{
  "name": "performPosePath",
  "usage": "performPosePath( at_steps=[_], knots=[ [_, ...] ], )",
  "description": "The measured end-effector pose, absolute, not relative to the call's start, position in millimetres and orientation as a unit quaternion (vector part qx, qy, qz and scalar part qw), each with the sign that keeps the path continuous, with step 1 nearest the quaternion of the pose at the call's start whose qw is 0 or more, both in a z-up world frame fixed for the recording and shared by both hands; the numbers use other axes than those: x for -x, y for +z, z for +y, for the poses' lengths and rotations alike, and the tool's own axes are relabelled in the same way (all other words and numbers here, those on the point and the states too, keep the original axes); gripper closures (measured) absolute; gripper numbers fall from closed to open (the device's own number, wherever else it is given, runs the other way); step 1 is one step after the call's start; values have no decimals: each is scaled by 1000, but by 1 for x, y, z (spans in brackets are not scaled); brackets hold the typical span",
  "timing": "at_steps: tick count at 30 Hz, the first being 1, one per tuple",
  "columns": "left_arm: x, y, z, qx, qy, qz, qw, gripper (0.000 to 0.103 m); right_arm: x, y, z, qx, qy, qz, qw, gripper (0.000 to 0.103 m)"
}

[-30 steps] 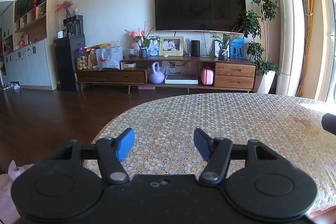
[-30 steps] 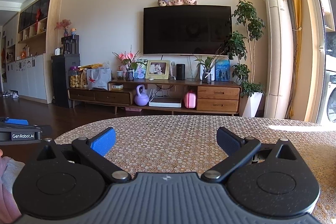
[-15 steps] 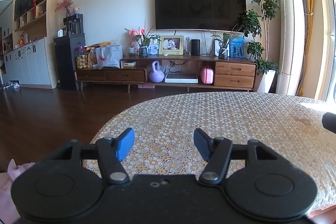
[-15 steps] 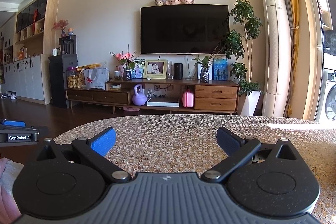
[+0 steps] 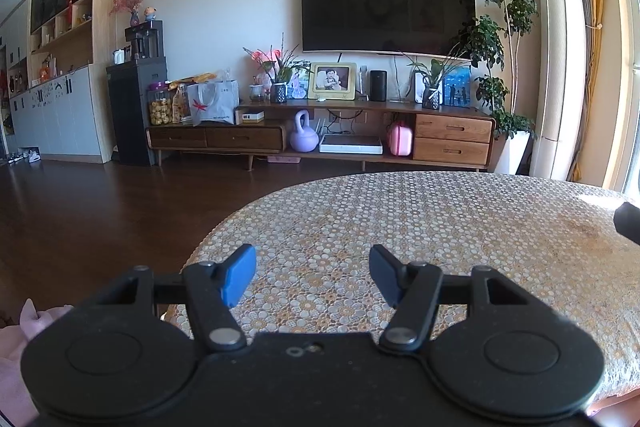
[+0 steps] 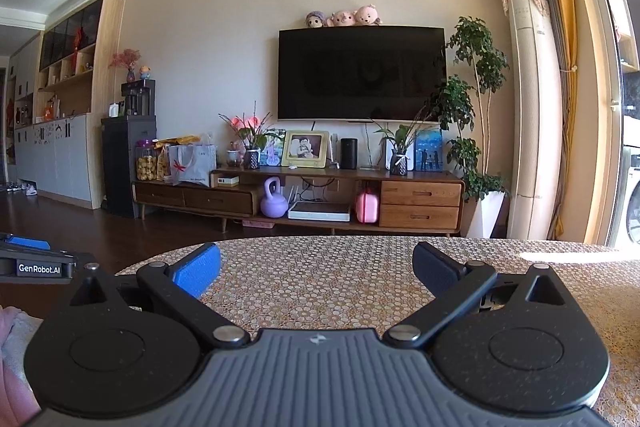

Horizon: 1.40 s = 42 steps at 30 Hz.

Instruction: Fold clothes

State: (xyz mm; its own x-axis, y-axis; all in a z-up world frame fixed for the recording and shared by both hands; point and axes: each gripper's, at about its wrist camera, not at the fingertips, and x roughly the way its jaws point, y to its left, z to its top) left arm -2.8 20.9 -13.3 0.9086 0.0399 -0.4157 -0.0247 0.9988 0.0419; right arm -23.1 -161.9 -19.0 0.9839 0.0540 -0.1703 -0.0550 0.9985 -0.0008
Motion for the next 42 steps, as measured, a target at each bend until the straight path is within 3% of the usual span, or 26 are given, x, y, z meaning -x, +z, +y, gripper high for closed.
performPosePath(
  at_steps=[15,24,25,30,42],
  knots=[
    [0,-16,113,-7,78,224,972,0,0,-25,-81,23,123,112,986,1],
    [3,-28,193,0,149,239,959,0,-4,-26,-38,0,187,72,980,2],
    [3,-31,202,2,158,243,957,0,-5,-25,-34,0,192,71,979,3],
    [10,-47,242,-17,203,251,946,0,-14,-23,-10,17,224,85,971,33],
    [39,-107,374,6,352,315,881,0,-19,-40,42,56,311,113,942,35]
  ],
)
